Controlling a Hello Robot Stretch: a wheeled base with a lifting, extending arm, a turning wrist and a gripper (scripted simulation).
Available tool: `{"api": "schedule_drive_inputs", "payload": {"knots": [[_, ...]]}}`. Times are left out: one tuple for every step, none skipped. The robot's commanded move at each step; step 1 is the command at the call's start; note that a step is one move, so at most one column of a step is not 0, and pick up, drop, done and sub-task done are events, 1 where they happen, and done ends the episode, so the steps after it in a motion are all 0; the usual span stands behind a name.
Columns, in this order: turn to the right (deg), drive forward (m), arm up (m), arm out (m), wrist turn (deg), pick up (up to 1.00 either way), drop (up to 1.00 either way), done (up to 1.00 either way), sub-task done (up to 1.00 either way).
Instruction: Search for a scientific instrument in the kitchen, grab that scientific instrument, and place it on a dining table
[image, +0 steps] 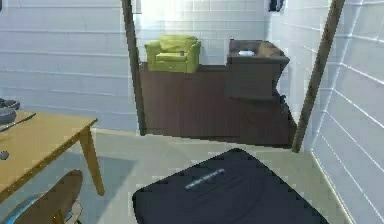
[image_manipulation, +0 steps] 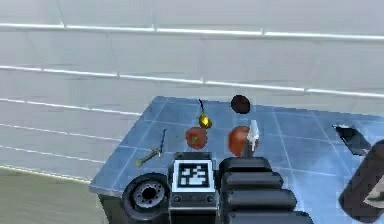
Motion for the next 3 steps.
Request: {"api": "schedule_drive_inputs", "payload": {"knots": [[-45.0, 0.00, 0.00, 0.00, 0.0, 0.00, 0.00, 0.00, 0.00], [-45.0, 0.00, 0.00, 0.00, 0.0, 0.00, 0.00, 0.00, 0.00], [-39.0, 0.00, 0.00, 0.00, 0.0, 0.00, 0.00, 0.00, 0.00]]}}
